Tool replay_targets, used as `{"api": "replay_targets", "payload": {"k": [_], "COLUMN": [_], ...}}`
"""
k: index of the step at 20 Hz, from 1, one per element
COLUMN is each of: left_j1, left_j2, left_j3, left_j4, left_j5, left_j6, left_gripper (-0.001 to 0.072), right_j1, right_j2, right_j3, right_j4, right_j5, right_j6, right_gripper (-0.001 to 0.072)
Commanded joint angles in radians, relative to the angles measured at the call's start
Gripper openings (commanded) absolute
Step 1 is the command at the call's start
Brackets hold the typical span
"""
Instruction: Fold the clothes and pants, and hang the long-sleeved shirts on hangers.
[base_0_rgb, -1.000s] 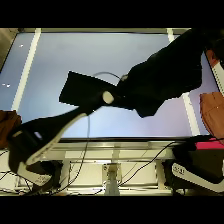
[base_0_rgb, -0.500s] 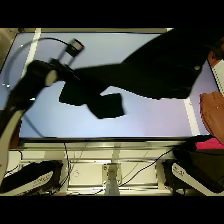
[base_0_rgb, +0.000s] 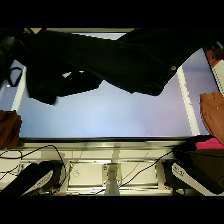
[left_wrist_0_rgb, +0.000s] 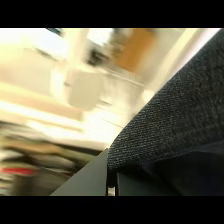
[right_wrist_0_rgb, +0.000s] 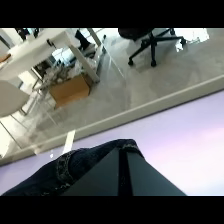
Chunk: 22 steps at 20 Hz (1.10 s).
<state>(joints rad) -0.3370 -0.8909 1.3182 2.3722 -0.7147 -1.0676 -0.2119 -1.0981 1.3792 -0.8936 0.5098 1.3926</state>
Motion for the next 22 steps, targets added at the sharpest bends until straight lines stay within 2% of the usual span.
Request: {"api": "replay_targets", "payload": {"k": [1, 4, 6, 9, 11, 13, 18, 20, 22], "left_j1": [0.002, 0.001, 0.002, 0.002, 0.002, 0.002, -0.003, -0.006, -0.006], "left_j2": [0.061, 0.07, 0.068, 0.043, 0.013, -0.022, -0.167, -0.223, -0.27], "left_j3": [0.001, 0.001, 0.0, -0.011, -0.048, -0.109, -0.193, -0.197, -0.197], "left_j4": [-0.01, -0.184, -0.37, -0.655, -0.81, -0.885, -0.926, -1.023, -1.189], "left_j5": [0.045, -0.041, -0.22, -0.576, -0.719, -0.714, -0.72, -0.724, -0.718], "left_j6": [0.14, 0.14, 0.14, 0.14, 0.14, 0.141, 0.141, 0.141, 0.141], "left_gripper": [0.0045, 0.0045, 0.0045, 0.0045, 0.0044, 0.0045, 0.0045, 0.0045, 0.0045], "right_j1": [0.0, 0.0, 0.0, 0.0, 0.0, 0.0, 0.0, 0.0, 0.0], "right_j2": [0.001, 0.0, -0.002, -0.002, -0.002, -0.002, -0.006, -0.022, -0.055], "right_j3": [0.0, 0.0, 0.0, 0.0, 0.0, 0.0, 0.0, 0.0, -0.001], "right_j4": [-0.064, -0.15, -0.216, -0.262, -0.267, -0.27, -0.366, -0.435, -0.472], "right_j5": [0.09, 0.142, 0.173, 0.194, 0.195, 0.194, 0.195, 0.213, 0.227], "right_j6": [0.0, 0.0, 0.001, 0.002, 0.001, 0.001, 0.002, 0.005, 0.011], "right_gripper": [0.0034, 0.0034, 0.0034, 0.0034, 0.0034, 0.0034, 0.0034, 0.0034, 0.0034]}}
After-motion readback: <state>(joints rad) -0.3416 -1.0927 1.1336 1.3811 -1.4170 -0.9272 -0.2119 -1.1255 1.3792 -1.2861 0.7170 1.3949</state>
